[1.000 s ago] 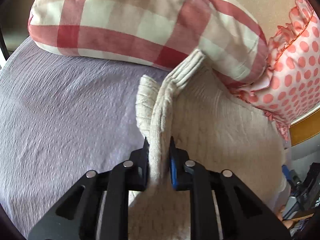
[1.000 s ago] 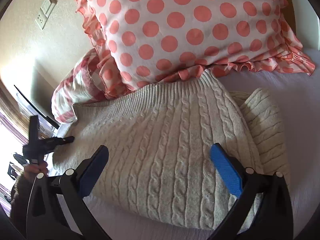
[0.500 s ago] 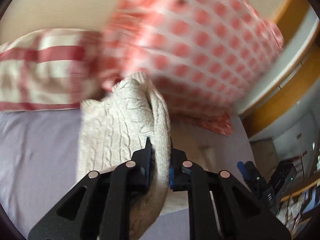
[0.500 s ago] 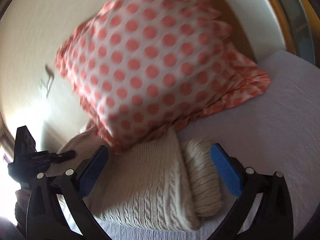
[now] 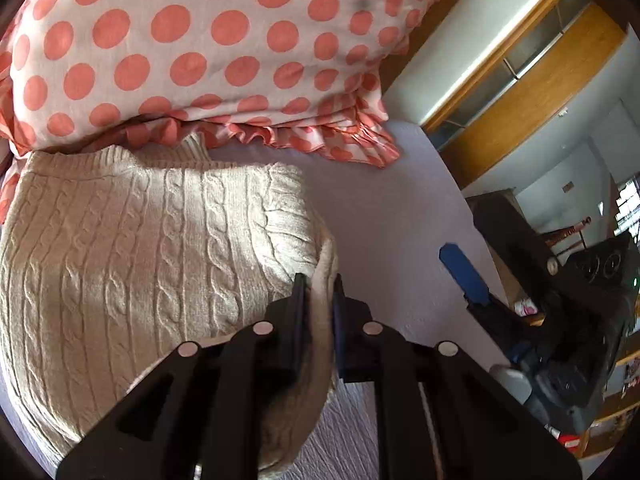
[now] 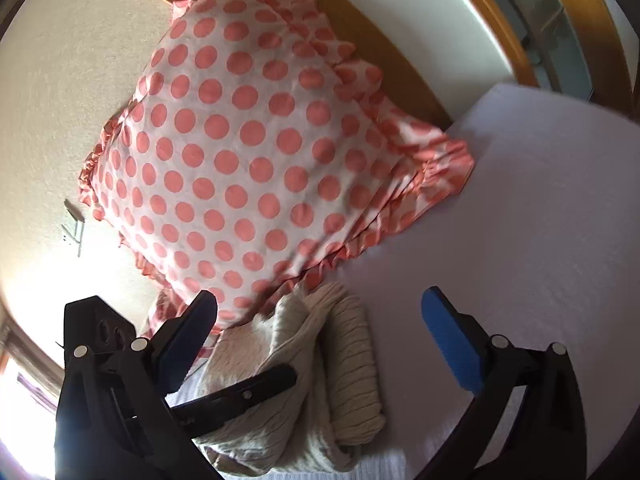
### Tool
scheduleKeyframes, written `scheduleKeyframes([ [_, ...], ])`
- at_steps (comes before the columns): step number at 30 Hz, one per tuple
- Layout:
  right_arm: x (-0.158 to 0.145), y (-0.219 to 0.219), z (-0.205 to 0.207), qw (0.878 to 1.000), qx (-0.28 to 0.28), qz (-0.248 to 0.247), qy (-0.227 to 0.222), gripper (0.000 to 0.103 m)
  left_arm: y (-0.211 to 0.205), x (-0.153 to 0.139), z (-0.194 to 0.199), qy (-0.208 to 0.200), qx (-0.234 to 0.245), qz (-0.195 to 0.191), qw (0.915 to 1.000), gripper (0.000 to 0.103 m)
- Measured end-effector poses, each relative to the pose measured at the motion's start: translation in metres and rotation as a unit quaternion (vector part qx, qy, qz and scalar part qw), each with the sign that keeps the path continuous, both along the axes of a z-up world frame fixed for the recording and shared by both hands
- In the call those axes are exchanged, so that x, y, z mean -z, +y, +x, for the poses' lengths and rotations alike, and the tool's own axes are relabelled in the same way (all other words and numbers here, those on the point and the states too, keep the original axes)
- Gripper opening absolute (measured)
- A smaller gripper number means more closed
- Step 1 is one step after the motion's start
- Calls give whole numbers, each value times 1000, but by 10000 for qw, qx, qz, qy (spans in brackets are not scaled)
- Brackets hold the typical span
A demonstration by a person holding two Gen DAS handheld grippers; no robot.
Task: Fold small clothes
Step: 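Grasp the ribbed hem with the left gripper and fold it up toward the collar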
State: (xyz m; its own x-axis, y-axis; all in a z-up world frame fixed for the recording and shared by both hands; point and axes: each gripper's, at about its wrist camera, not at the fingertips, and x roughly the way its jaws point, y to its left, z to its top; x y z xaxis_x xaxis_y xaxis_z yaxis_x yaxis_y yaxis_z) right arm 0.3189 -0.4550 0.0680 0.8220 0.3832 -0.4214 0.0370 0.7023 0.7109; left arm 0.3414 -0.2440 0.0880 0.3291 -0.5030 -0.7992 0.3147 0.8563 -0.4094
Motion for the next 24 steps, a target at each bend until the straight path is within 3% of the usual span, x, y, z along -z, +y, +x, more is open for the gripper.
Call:
scheduleKeyframes([
  [1,0,-1,-1,10000,23,-27,-23,102,1,1,-1,73,80,-211,9997,22],
  [2,0,-2,-1,10000,41,-37,-43,102,6,1,1,172,117,-548,9983,39],
  [4,0,-3,0,10000,-17,-66,-73,102,22,-6,-3,264,231,-1612,9863,46],
  [5,0,-2,-2,9999,-45,-67,-115,102,36,-16,-8,259,379,-2269,9728,49],
  [7,-4,0,-1,9995,-214,-97,-234,102,62,-37,-21,-89,368,-2506,9673,57],
  [10,-18,16,-6,9957,-733,-271,-500,102,110,-58,-46,-673,75,-1680,9835,68],
  [14,-39,61,-33,9808,-1650,-720,-756,100,174,-46,-65,-681,-458,-809,9933,69],
  [16,-38,86,-49,9724,-1914,-1179,-619,86,197,-36,-68,-623,-620,-646,9940,69],
  [20,-33,114,-69,9609,-2148,-1684,-462,79,223,-20,-74,-501,-720,-627,9942,69],
  [21,-31,120,-72,9573,-2196,-1825,-446,74,223,-18,-76,-489,-705,-615,9944,69],
  [24,-15,138,-71,9385,-2119,-2724,-91,27,221,-17,-80,-453,-602,-606,9953,69],
])
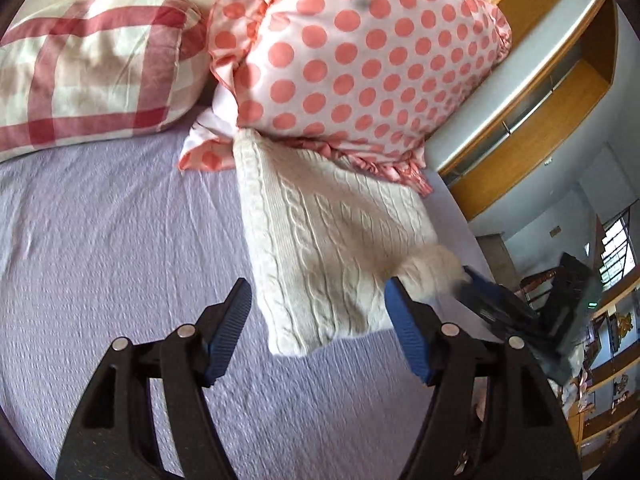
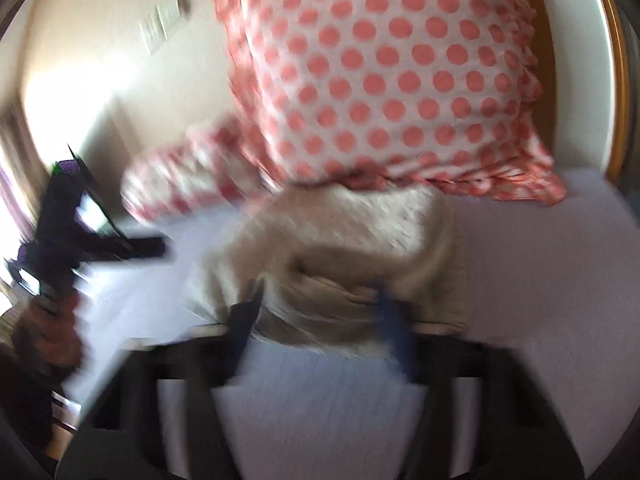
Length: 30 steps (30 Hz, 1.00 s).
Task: Fold small clothes
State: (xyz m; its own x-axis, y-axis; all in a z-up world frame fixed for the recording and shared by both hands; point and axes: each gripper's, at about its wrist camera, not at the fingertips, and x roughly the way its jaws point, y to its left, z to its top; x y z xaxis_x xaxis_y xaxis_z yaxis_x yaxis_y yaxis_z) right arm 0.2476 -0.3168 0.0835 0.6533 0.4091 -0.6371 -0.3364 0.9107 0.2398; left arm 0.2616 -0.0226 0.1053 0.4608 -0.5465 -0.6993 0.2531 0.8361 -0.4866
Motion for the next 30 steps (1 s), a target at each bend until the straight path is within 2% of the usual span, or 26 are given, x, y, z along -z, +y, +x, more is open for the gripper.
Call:
scheduleKeyframes([
  [1,6,-2,1,9999,56,-88,126,18,-1,0,-2,-22,34,11,10000,69],
  [2,15,-10,3,9992,225,-124,296,15,-1,-1,-6,-55,55,25,10000,69],
  [5,33,-42,6,9945,757,35,719,15,0,-2,-13,-186,95,140,9997,70],
  [6,37,-52,4,9931,790,218,838,15,1,-2,-14,-207,92,172,9996,70],
  [8,30,-56,-3,9938,674,473,743,16,3,1,-14,-206,87,191,9996,70],
  [9,23,-56,-5,9938,624,563,722,25,4,3,-13,-190,81,197,9996,70],
  [10,16,-56,-5,9935,603,651,707,50,4,5,-13,-173,70,202,9996,70],
  [11,7,-58,-2,9929,583,809,644,64,5,7,-13,-142,65,189,9997,70],
  [12,-2,-60,2,9921,565,983,536,85,5,9,-13,-109,68,171,9998,70],
  [14,-13,-63,20,9903,558,1195,449,86,5,11,-15,-96,89,172,9998,70],
  [15,-15,-62,30,9896,617,1203,495,84,5,12,-16,-96,83,192,9997,70],
  [16,-13,-62,42,9891,690,1172,563,76,5,13,-16,-88,80,196,9997,70],
  [18,-3,-57,72,9880,917,933,827,65,7,15,-17,-68,68,189,9998,71],
  [20,12,-55,91,9853,1020,855,1068,58,8,17,-18,-47,69,203,9998,72],
  [21,20,-53,99,9841,1020,828,1193,49,9,18,-17,-44,66,225,9997,72],
  [22,26,-52,101,9838,995,817,1249,31,10,20,-17,-40,58,260,9996,72],
  [24,34,-40,103,9878,793,633,1179,13,12,22,-15,-16,33,297,9996,73],
  [27,23,-34,99,9935,907,223,650,9,15,27,-10,24,-25,292,9996,73],
  [30,11,-49,110,9914,1219,323,337,8,17,31,-5,48,-96,245,9996,73],
])
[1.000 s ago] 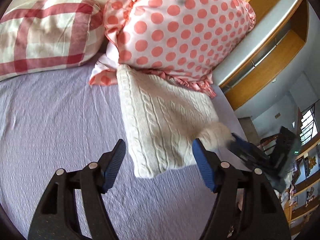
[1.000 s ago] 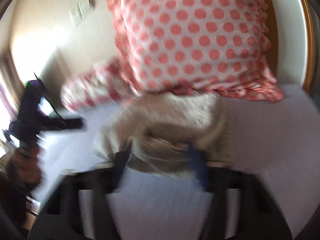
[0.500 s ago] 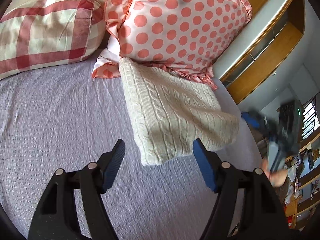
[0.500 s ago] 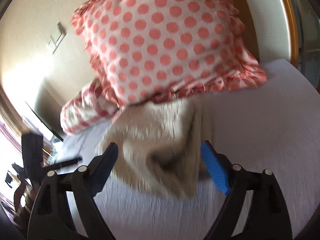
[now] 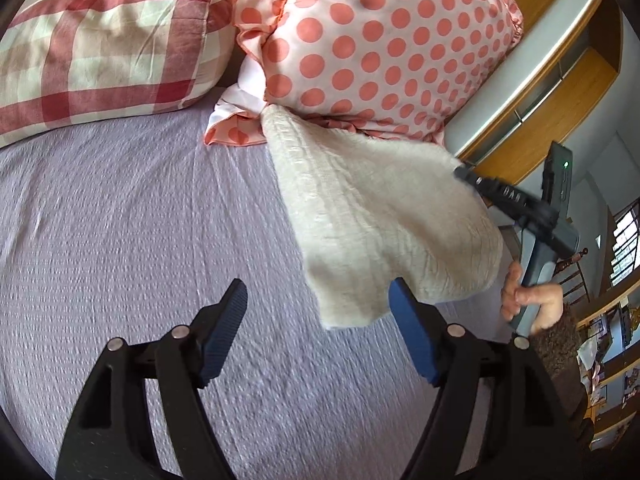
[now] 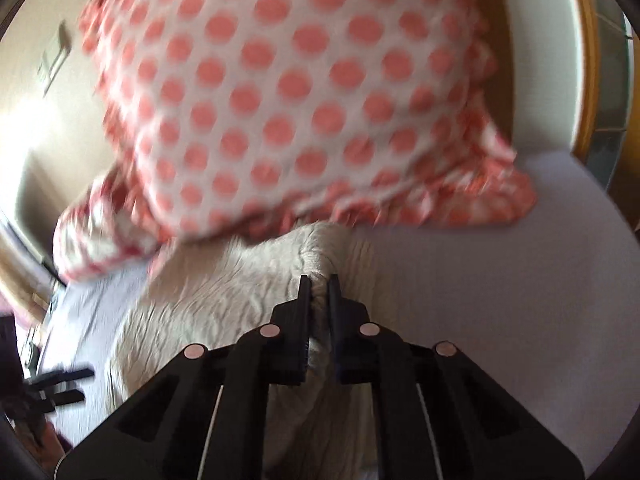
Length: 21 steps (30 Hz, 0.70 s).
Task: Fold small clothes
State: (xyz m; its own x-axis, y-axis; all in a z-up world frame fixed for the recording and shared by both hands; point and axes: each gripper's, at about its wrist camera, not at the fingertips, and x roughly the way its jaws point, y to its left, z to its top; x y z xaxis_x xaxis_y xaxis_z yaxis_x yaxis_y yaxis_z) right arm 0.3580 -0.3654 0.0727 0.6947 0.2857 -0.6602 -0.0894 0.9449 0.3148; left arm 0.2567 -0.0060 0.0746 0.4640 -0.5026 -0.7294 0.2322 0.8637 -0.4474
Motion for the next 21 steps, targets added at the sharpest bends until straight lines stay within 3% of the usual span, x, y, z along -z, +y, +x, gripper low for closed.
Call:
scheduleKeyframes([
  [5,35,3,30,9958,27,-396,821,9,0,4,3,62,37,34,10000,73],
  [6,34,2,27,9960,25,-368,815,10,0,3,3,46,44,47,10000,73],
  [8,18,-3,10,9984,-58,-1,564,23,3,0,4,-19,6,72,10000,73],
  [10,-3,-2,-14,9973,-423,538,253,56,7,-1,7,-17,-55,2,10000,73],
  [13,-8,17,-45,9910,-1120,679,280,57,9,-2,12,-2,-136,-97,9999,73],
  [16,33,30,-43,9886,-1079,-25,1053,57,7,-4,17,11,-198,-170,9997,80],
  [18,31,21,-45,9899,-1024,223,950,56,6,-5,22,37,-224,-227,9995,85],
  [20,15,4,-43,9881,-910,882,874,73,6,-6,29,56,-254,-343,9991,90],
  [21,8,-5,-41,9889,-814,1007,729,97,6,-5,34,89,-278,-404,9988,91],
])
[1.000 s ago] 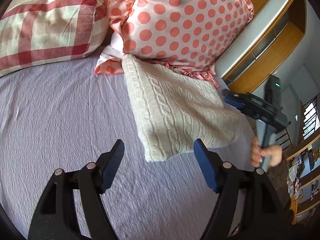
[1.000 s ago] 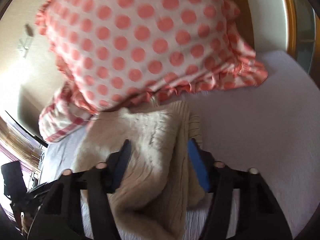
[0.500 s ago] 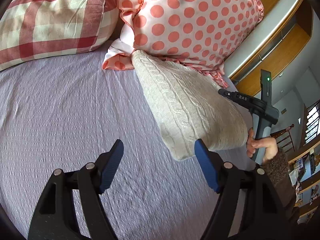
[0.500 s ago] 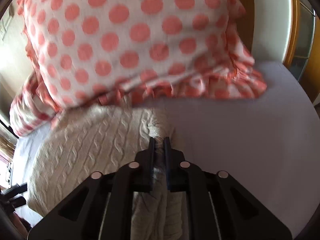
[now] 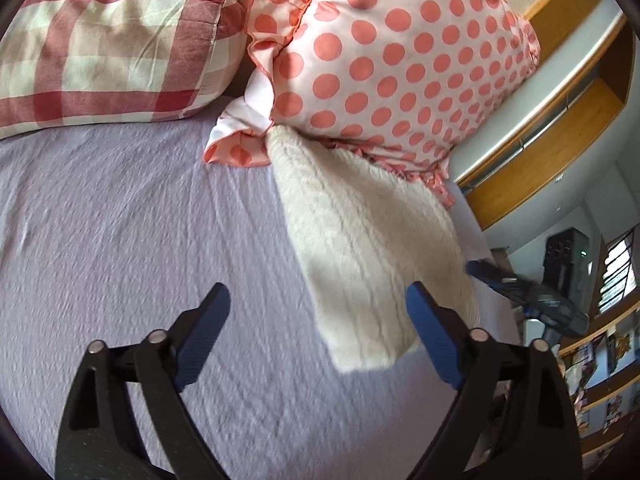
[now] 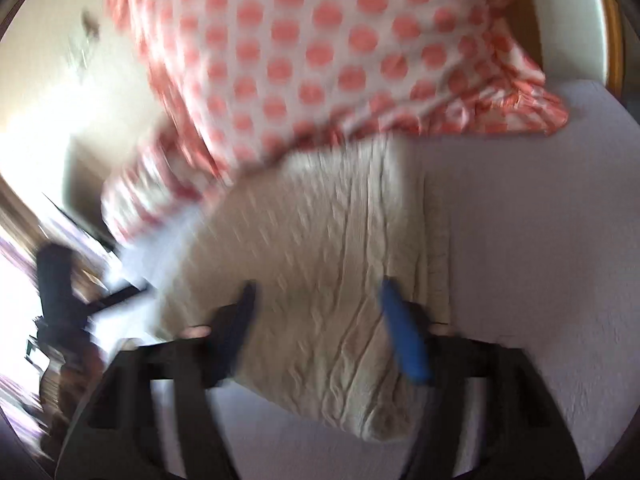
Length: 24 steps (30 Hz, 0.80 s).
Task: Fold small clothes
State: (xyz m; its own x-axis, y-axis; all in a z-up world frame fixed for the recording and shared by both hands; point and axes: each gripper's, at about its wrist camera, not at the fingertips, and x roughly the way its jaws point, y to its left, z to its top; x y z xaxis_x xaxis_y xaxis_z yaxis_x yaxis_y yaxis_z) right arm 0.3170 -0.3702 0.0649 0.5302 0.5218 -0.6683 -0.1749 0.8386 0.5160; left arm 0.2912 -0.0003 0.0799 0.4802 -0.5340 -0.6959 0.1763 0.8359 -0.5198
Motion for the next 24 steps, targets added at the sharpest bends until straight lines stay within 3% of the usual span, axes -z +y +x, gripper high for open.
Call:
scheduleKeyframes([
  [2,-2,-14,11,9997,220,-36,28,102,-5,4,15,178,32,-169,9997,91],
  [6,29,-29,35,9961,270,400,740,100,-20,22,41,636,161,-648,9957,91],
  [12,56,-22,39,9916,83,690,1089,91,-46,44,53,860,290,-604,9940,90],
  [15,63,-20,38,9918,-60,848,954,70,-53,51,57,898,257,-641,9936,78],
  [16,64,-16,35,9921,-131,875,889,50,-57,53,58,887,128,-498,9947,68],
  [20,53,-6,24,9923,-248,978,724,39,-58,42,52,609,69,-172,9980,42],
  [24,27,20,8,9888,-654,1281,403,33,-23,18,26,255,37,-38,9997,39],
])
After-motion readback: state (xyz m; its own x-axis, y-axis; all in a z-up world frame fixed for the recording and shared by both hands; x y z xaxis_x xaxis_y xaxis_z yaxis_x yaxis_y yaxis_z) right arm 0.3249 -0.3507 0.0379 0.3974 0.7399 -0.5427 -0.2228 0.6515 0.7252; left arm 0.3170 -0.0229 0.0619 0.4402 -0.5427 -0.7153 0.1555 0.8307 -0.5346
